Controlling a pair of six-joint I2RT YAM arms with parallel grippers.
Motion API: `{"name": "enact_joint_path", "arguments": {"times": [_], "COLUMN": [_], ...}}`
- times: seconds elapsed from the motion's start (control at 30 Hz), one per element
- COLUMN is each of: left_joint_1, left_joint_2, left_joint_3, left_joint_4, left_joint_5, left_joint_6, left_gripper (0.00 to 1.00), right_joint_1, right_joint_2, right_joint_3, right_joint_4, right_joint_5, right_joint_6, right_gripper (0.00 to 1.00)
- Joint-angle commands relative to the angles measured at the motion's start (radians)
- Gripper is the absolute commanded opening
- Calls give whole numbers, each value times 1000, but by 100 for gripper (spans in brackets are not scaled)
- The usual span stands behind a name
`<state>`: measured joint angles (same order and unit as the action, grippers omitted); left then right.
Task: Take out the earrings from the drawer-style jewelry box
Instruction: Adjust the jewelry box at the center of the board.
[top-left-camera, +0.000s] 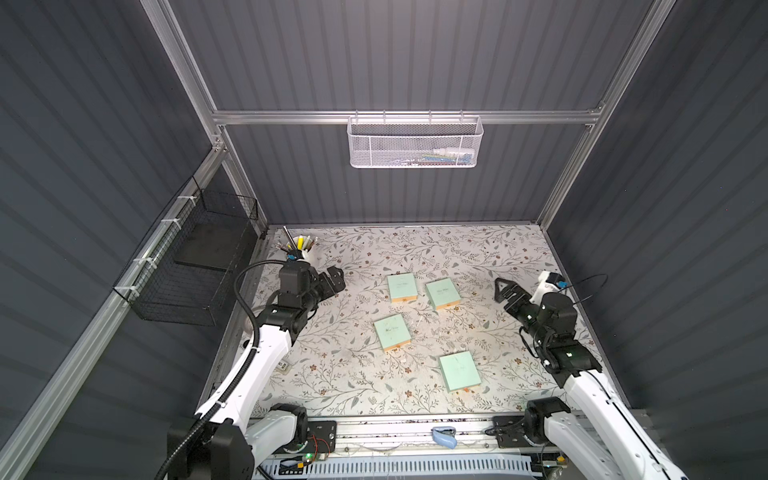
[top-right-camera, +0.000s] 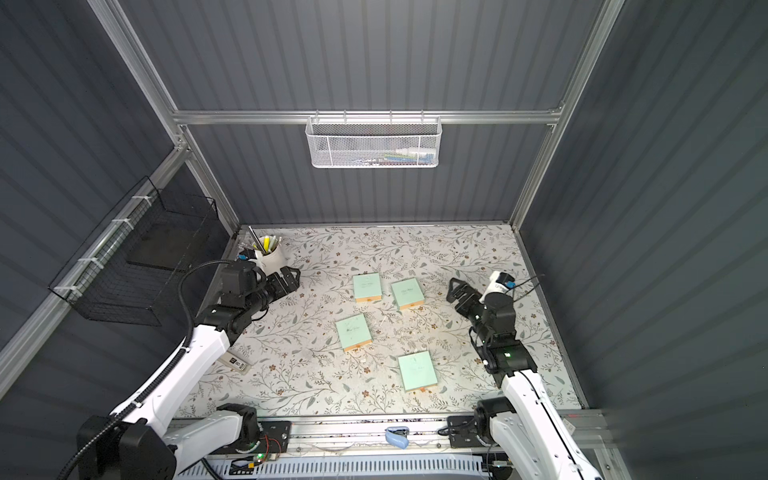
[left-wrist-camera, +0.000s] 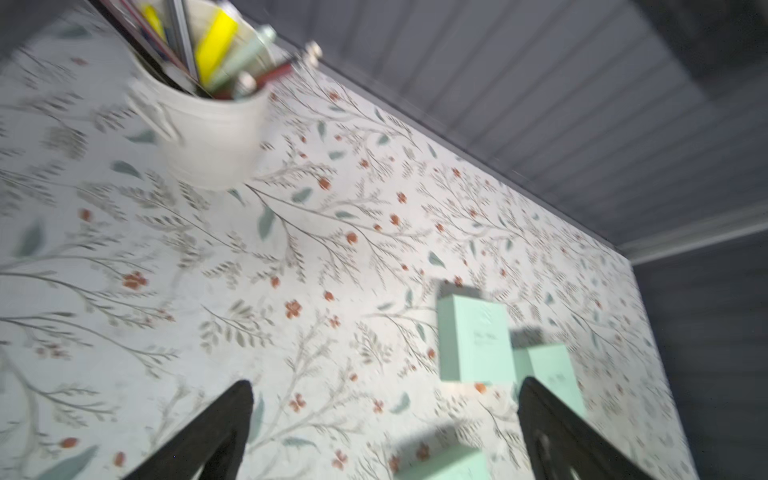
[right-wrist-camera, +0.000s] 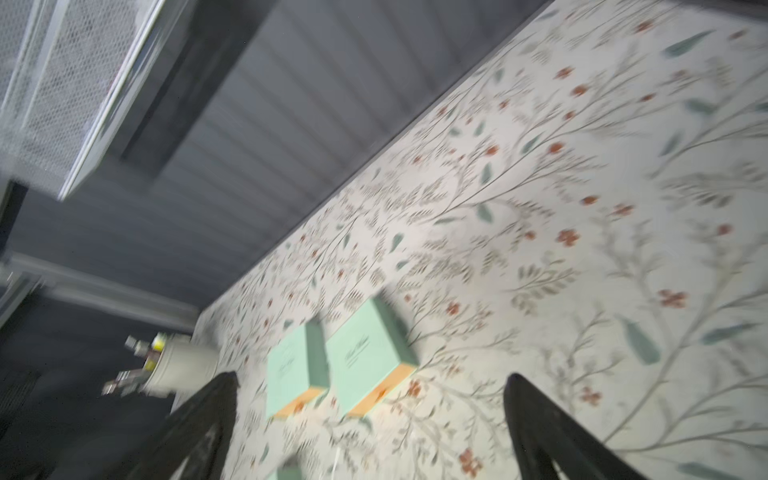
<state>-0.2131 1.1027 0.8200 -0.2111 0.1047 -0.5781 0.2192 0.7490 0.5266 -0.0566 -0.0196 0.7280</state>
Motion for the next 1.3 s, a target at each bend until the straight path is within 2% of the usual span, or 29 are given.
{"name": "enact_joint_path", "arguments": {"times": [0.0, 0.13, 0.23, 0.3, 0.43, 0.63, 0.73, 1.1, 1.27], "left_joint_1": [0, -27, -29, -33, -39, -52, -58, -86, -86], "left_joint_2": [13, 45, 57, 77, 145, 191, 228, 321, 312], "left_joint_3": [-54, -130, -180, -207, -236, -280, -298, -326, -350], "left_joint_4": [-72, -39, 10, 64, 128, 198, 246, 349, 374], "left_joint_5": [326, 459, 502, 535, 549, 534, 554, 531, 479], "left_joint_6": [-27, -49, -63, -91, -129, -184, -207, -274, -329], "left_gripper": [100, 100, 100, 99, 96, 89, 82, 82, 80], "right_joint_1": [151, 375, 466, 490, 510, 510, 511, 510, 513], "right_joint_2": [84, 287, 466, 563, 745, 883, 945, 1049, 1109], "right_joint_3": [67, 144, 197, 223, 294, 345, 369, 398, 451], "right_joint_4": [-153, -123, -57, -5, 64, 174, 219, 331, 370], "right_joint_5": [-18, -28, -74, -121, -198, -284, -343, -409, -465], "right_joint_6": [-53, -81, -89, -80, -58, -24, -1, 68, 94], "right_gripper": [99, 97, 91, 85, 79, 76, 73, 71, 71]}}
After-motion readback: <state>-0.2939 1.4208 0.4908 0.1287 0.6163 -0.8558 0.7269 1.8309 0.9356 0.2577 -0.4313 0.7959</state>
